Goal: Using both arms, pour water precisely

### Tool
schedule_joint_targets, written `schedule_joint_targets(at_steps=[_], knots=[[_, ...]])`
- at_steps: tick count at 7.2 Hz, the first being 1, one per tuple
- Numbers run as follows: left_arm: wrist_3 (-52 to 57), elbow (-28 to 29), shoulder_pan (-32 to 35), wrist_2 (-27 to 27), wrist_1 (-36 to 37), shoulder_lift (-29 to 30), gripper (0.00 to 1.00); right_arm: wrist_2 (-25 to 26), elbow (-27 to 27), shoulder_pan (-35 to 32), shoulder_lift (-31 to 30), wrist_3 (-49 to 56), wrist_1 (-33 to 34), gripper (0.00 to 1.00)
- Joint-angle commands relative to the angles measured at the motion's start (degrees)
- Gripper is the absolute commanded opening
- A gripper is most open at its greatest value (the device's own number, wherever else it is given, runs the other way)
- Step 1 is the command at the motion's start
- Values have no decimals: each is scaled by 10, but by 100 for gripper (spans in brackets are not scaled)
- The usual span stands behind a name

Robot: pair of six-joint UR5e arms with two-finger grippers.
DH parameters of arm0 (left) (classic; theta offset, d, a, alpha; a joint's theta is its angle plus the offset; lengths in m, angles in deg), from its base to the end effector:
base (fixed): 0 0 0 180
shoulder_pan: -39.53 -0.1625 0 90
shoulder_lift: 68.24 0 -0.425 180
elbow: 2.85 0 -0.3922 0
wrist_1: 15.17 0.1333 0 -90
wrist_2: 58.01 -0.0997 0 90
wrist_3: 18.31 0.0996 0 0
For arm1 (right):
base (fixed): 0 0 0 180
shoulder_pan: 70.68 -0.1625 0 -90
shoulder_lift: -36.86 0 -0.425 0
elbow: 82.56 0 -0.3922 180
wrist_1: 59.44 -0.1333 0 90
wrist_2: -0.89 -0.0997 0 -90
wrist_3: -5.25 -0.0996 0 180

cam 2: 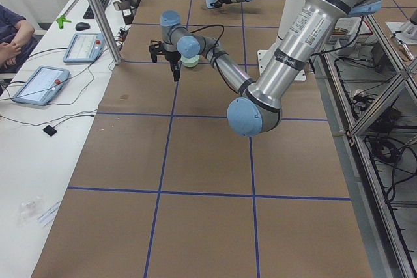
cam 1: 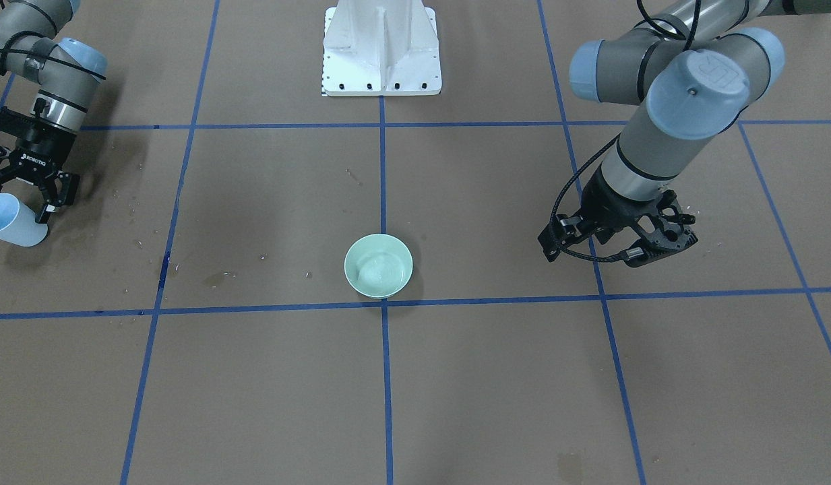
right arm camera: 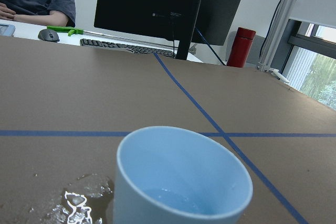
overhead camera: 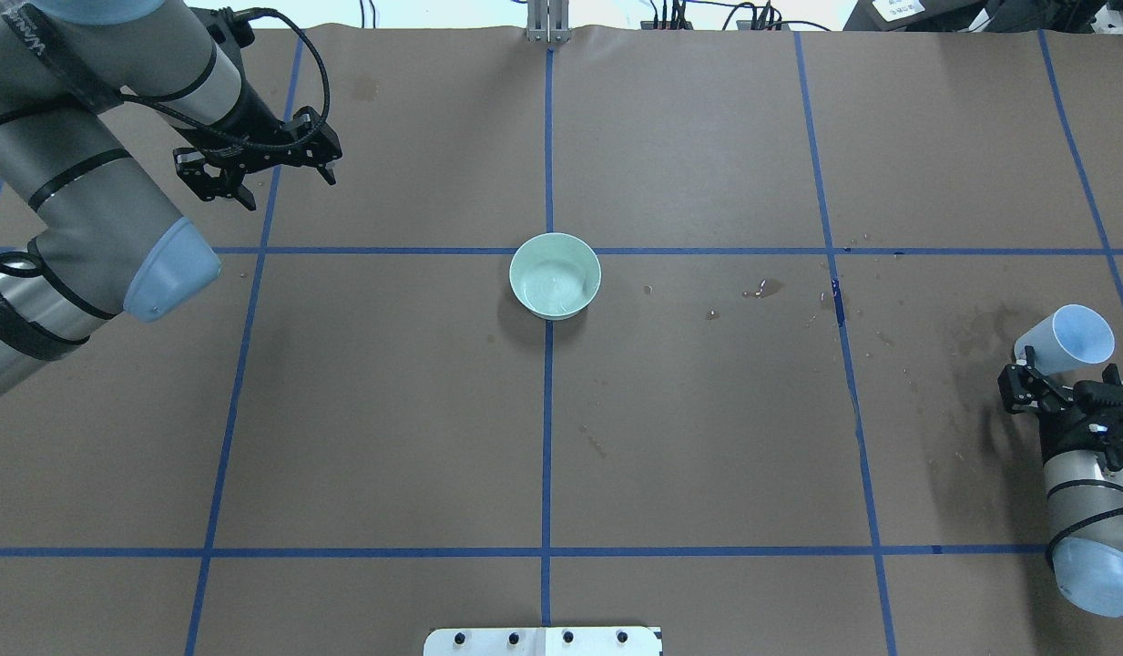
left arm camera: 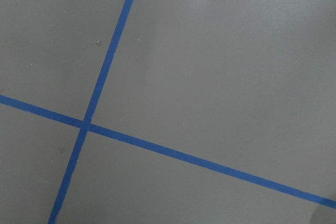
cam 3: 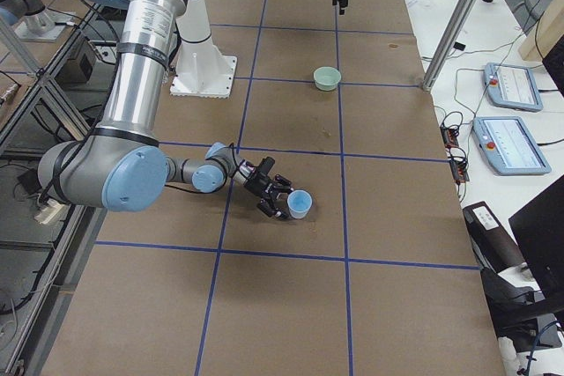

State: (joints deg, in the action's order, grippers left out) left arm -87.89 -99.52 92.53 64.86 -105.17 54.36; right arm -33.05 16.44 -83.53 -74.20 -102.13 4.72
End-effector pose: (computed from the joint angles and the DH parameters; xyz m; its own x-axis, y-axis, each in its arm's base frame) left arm 0.3356 -0.5770 0.2739 0.5985 -0.3073 -0.7398 0.2723 0.9465 -0.1729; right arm -0.2843 -0.2863 0.6713 0.8090 0.3556 0.4680 -0.5852 0.4130 0.6978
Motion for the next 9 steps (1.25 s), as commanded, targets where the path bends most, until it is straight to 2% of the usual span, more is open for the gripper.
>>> schedule_joint_targets(at_steps=[1, 9], knots=[[1, 1, -1, 0, 0, -2, 100, -2, -1, -12, 2, 9, 0, 99], [0, -3, -1, 0, 2, 0, 100, -3, -18, -27, 15, 13, -1, 99]])
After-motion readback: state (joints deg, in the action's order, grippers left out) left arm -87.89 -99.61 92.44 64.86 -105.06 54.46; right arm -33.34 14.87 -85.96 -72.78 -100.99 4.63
